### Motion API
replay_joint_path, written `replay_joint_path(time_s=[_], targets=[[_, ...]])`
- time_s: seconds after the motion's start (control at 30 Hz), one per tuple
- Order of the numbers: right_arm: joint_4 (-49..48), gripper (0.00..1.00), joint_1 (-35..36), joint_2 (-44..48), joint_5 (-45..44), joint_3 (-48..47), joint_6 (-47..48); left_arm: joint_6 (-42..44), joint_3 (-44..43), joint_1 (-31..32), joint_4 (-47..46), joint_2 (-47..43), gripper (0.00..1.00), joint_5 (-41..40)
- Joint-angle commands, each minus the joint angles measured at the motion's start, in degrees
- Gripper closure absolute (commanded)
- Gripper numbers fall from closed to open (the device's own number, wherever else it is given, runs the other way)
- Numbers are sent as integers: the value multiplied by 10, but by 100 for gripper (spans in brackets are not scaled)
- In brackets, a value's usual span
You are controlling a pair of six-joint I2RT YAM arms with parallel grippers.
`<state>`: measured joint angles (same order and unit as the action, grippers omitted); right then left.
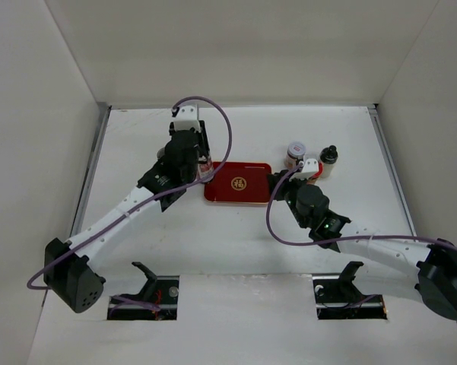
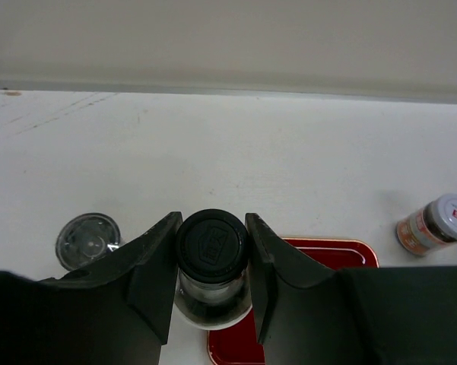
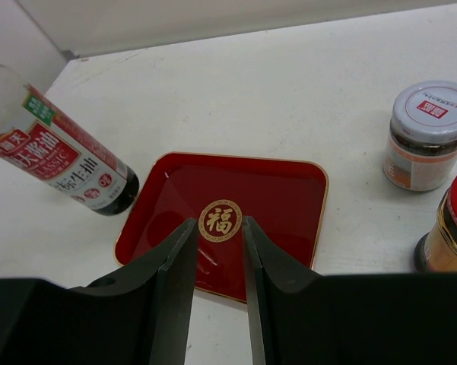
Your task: Organize the condiment bottles
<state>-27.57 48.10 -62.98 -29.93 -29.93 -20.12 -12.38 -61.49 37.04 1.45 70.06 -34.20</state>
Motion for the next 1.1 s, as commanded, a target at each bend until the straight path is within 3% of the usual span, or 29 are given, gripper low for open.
replay_joint_path(time_s=[0.0, 1.07], targets=[[-40, 64, 7, 17, 0, -3, 2, 1, -36, 18, -94, 6, 89, 2], [-44, 64, 4, -4, 1, -7, 6, -1, -39, 1, -190, 111, 86, 60]])
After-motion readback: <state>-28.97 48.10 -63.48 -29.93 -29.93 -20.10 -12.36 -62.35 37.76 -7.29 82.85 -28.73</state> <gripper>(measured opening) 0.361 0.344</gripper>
